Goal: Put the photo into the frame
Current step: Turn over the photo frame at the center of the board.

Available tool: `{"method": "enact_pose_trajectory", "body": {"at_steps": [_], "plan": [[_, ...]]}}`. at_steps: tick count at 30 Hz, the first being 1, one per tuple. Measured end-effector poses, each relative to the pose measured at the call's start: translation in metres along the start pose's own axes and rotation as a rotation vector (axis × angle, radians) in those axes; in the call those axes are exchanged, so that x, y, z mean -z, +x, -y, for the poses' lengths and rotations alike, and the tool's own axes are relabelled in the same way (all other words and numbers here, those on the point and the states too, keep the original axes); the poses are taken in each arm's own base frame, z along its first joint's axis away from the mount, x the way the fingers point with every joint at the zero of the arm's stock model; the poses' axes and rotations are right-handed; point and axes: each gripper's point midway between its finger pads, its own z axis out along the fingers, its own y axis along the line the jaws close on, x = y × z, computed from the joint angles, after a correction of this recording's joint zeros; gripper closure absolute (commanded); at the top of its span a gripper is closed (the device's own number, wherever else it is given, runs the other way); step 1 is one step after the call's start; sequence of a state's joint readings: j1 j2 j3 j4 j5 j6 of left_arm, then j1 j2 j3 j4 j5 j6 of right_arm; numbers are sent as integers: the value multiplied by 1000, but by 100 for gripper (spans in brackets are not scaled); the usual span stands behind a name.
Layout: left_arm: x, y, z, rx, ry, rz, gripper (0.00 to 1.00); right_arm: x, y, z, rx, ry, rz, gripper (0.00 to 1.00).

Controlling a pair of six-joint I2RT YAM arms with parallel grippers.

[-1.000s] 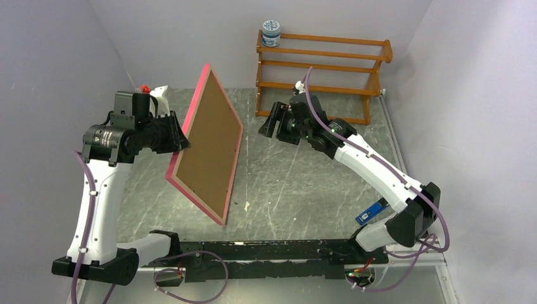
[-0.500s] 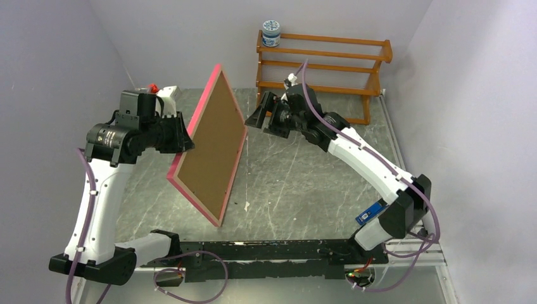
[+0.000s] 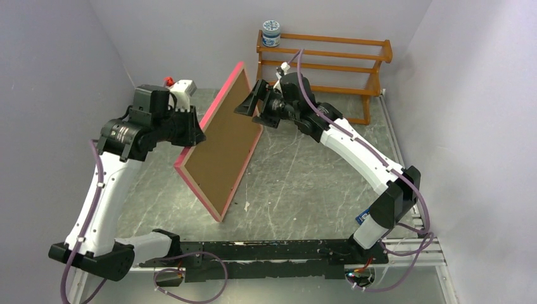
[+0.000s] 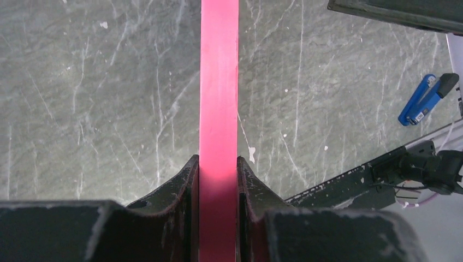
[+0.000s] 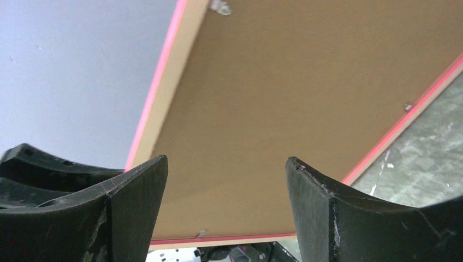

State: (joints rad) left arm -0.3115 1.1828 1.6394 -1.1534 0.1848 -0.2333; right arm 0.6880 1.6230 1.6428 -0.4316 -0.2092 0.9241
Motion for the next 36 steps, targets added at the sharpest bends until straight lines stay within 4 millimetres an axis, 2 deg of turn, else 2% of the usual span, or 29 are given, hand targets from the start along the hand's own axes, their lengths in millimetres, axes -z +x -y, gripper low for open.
{"method": "enact_pose_trajectory", "body": {"at_steps": [5,12,16,22,26,32,36], "plan": [[-24,-14,0,-22,-16,21,97,-5,-14,-17,6,-27,28,18],[-41,-22,5,-47,-5,31,97,-25,-17,-17,-5,3,27,18],[-42,-22,9,-61,-2,30,96,-35,-19,-16,-10,23,39,19],[-44,-21,12,-69,7,26,84,-40,-19,-16,-21,36,55,20],[-45,-21,15,-75,22,26,82,-49,-24,-18,-19,42,74,20],[-48,-22,19,-96,51,33,78,-63,-29,-10,-10,90,87,20],[-49,-22,21,-104,60,35,70,-73,-33,-6,7,123,84,20]]}}
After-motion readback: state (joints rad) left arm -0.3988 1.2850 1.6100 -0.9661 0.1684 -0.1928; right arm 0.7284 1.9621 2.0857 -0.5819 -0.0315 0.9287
